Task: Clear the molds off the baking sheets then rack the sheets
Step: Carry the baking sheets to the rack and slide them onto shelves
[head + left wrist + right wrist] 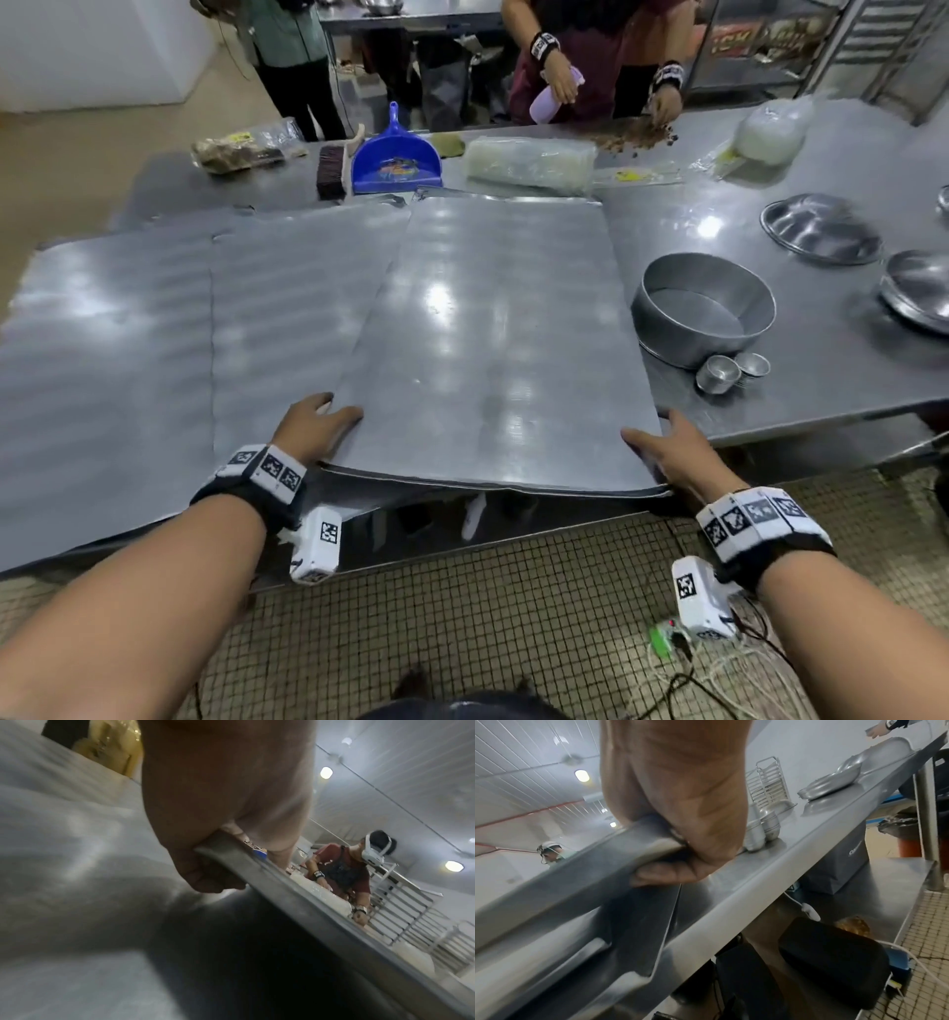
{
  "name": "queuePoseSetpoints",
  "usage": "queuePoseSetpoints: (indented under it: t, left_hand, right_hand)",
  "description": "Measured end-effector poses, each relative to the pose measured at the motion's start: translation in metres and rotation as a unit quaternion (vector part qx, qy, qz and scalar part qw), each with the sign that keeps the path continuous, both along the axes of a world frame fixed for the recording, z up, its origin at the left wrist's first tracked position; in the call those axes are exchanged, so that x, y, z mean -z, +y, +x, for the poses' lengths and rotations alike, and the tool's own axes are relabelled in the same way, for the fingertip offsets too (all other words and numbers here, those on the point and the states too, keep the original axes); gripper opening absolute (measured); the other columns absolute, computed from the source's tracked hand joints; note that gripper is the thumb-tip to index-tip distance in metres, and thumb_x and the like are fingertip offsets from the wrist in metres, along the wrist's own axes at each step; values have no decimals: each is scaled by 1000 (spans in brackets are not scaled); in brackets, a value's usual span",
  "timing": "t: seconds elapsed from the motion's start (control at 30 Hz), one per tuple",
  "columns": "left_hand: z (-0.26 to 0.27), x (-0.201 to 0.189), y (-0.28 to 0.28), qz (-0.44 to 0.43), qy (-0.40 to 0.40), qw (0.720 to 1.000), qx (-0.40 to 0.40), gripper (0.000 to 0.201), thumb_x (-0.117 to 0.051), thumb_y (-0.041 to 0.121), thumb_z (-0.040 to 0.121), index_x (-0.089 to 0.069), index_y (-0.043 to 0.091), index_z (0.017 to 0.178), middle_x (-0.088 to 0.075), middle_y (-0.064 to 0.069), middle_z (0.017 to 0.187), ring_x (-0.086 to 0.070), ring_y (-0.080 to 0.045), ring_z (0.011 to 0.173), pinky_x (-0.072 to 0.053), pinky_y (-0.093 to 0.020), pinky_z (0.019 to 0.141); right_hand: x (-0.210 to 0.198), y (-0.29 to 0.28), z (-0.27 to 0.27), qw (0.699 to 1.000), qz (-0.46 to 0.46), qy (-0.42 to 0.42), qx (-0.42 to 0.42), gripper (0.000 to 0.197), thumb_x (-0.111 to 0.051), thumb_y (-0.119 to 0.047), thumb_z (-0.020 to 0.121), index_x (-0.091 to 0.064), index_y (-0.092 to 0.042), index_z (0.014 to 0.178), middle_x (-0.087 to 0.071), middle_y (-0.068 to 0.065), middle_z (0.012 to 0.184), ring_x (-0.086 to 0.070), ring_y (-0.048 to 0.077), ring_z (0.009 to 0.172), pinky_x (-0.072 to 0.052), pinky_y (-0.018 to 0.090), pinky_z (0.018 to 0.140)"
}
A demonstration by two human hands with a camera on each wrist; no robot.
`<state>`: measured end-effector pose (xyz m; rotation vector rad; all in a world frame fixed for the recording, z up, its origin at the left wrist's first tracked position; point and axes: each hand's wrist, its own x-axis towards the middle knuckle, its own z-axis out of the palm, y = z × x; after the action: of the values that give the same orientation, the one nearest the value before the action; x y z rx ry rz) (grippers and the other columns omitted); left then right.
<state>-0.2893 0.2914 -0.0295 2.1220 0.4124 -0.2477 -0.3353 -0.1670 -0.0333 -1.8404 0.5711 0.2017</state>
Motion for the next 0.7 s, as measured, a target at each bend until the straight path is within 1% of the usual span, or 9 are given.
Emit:
queuePoseSetpoints:
  t: [0.03, 0.1, 0.2, 0.3, 0.37, 0.43, 0.57, 0.63, 0.7]
  left_hand:
    - [-1, -2, 0, -6, 6, 1000, 24, 59, -79, 40, 80, -62, 15, 130, -68, -2, 124, -65, -22, 108, -50, -38, 99]
    - [-7, -10, -3, -8, 7, 997, 82, 74, -78, 55, 68, -59, 24, 133, -68, 3, 124, -66, -19, 110, -49, -38, 100]
    - [-22, -11, -8, -12, -8, 996, 93, 86, -72, 64, 60, -56, 25, 135, -67, 4, 124, -66, -19, 110, -49, -42, 102]
    - [-42, -8, -19, -13, -32, 996, 88, 54, -77, 42, 83, -57, 28, 131, -67, 4, 124, -65, -19, 112, -49, -39, 101]
    - [-54, -2, -20, -13, -42, 996, 76, 43, -73, 29, 90, -57, 27, 130, -67, 4, 123, -65, -17, 112, -48, -36, 101]
    - [-67, 0, -19, -8, -43, 996, 73, 47, -72, 30, 91, -56, 22, 135, -67, 5, 126, -64, -14, 113, -47, -37, 104]
    - [-96, 3, -16, 7, -33, 999, 29, 56, -73, 34, 90, -51, 15, 138, -63, 4, 128, -61, -15, 115, -47, -35, 103]
    - [-112, 5, -18, 14, -21, 1000, -19, 58, -74, 35, 89, -47, 14, 135, -60, 0, 124, -60, -18, 110, -46, -31, 94]
    - [-128, 10, -20, 16, 0, 998, -59, 58, -76, 40, 86, -44, 15, 128, -61, -5, 120, -62, -23, 106, -49, -34, 89]
  right_hand:
    - [-7, -5, -5, 1000, 0, 1, -14, 59, -78, -17, 86, -43, -18, 134, -65, 5, 109, -66, 13, 85, -50, 20, 57]
    - [-16, -11, -15, 999, 15, -7, -28, 62, -79, -11, 83, -41, -19, 131, -62, -2, 101, -63, 8, 83, -50, 14, 53]
    - [-13, -15, -25, 999, 28, -17, -33, 60, -79, -6, 82, -41, -14, 127, -60, -4, 101, -60, 6, 84, -47, 7, 50]
    - [0, -22, -28, 998, -8, -42, -40, 56, -75, -17, 88, -46, -6, 133, -63, 3, 114, -60, 4, 87, -47, 5, 55]
    - [8, -28, -29, 997, -35, -52, -53, 53, -72, -25, 90, -48, -6, 133, -63, 7, 122, -62, 11, 93, -49, 14, 71]
    - [13, -30, -30, 996, -46, -49, -59, 53, -73, -30, 90, -48, -9, 132, -62, 7, 124, -62, 15, 99, -48, 25, 80]
    - [22, -29, -29, 994, -49, -50, -80, 55, -74, -28, 89, -47, -9, 132, -61, 3, 116, -57, -3, 86, -43, 15, 65]
    - [25, -29, -27, 993, -51, -49, -97, 58, -76, -32, 87, -48, -10, 132, -62, 3, 115, -58, -2, 87, -44, 17, 66]
    - [31, -28, -26, 993, -44, -38, -104, 63, -78, -36, 84, -48, -12, 133, -64, 2, 115, -62, 4, 90, -48, 24, 70]
